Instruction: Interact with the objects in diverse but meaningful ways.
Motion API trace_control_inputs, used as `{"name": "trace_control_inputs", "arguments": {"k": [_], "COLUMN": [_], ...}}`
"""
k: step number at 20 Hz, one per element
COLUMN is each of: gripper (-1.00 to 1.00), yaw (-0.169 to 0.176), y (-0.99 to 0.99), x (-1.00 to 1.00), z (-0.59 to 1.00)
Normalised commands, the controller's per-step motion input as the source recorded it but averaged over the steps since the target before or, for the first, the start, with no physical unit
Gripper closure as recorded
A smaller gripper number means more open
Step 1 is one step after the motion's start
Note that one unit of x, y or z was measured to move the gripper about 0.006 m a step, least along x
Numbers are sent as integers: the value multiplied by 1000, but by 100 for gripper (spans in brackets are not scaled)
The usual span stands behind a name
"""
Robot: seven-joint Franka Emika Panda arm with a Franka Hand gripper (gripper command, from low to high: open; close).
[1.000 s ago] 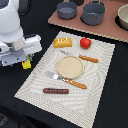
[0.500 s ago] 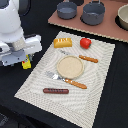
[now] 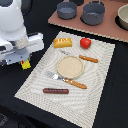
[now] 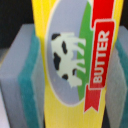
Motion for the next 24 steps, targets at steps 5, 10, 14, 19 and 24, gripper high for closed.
{"name": "trace_control_inputs", "arguments": {"k": [5, 10, 14, 19, 24], "gripper": [100, 100, 100, 100, 100], "yaw": [0, 0, 0, 0, 0], "y": [366, 246, 163, 133, 126], "x": [1, 170, 387, 461, 627], "z": [1000, 814, 329, 12, -6]}}
